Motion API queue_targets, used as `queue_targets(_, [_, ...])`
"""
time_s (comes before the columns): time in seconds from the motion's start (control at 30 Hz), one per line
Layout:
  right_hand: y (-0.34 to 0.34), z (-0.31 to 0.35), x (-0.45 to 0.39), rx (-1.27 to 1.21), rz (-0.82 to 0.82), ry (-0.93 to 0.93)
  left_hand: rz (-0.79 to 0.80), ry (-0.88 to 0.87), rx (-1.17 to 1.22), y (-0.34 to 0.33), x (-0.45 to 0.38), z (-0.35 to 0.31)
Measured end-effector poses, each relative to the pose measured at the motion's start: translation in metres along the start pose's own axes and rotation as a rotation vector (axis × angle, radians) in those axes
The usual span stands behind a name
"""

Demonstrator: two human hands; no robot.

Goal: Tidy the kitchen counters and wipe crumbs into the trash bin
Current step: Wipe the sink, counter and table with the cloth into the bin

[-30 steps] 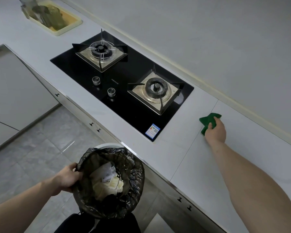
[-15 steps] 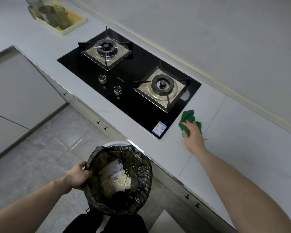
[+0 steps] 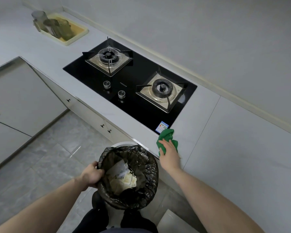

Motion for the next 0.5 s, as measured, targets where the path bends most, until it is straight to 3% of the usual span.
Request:
queue_targets(0.1, [-0.02,0.02,0.024,0.018,0.152,0.054,-0.003,-0.014,-0.017,-0.002,0.003,-0.001])
queue_targets(0.2, [-0.042,0.047,0.044,0.013,0.43,0.14,0.019,-0.017,-0.016,-0.003,0.005,0.0])
queue_targets(0.27, [-0.043,0.061,0.052,0.02,0.501,0.194,0.023,-0.013,-0.014,-0.002,0.006,0.001])
queue_targets(0.4, [-0.011,0.073,0.046,-0.063,0.387,0.211,0.028,-0.017,-0.003,0.0,0.006,0.002])
queue_targets(0.5, [0.023,0.072,0.024,-0.157,0.211,0.189,0.016,-0.007,0.041,0.007,0.006,0.005])
Point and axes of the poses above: each hand's wrist, its own x-axis away from the middle knuckle, its own y-axis out of the back of the hand, z = x × y, the point moved 5 cm from there along -x, towards the middle knuckle, and after that the axes turned 1 degree about z, right-handed, at the moved point
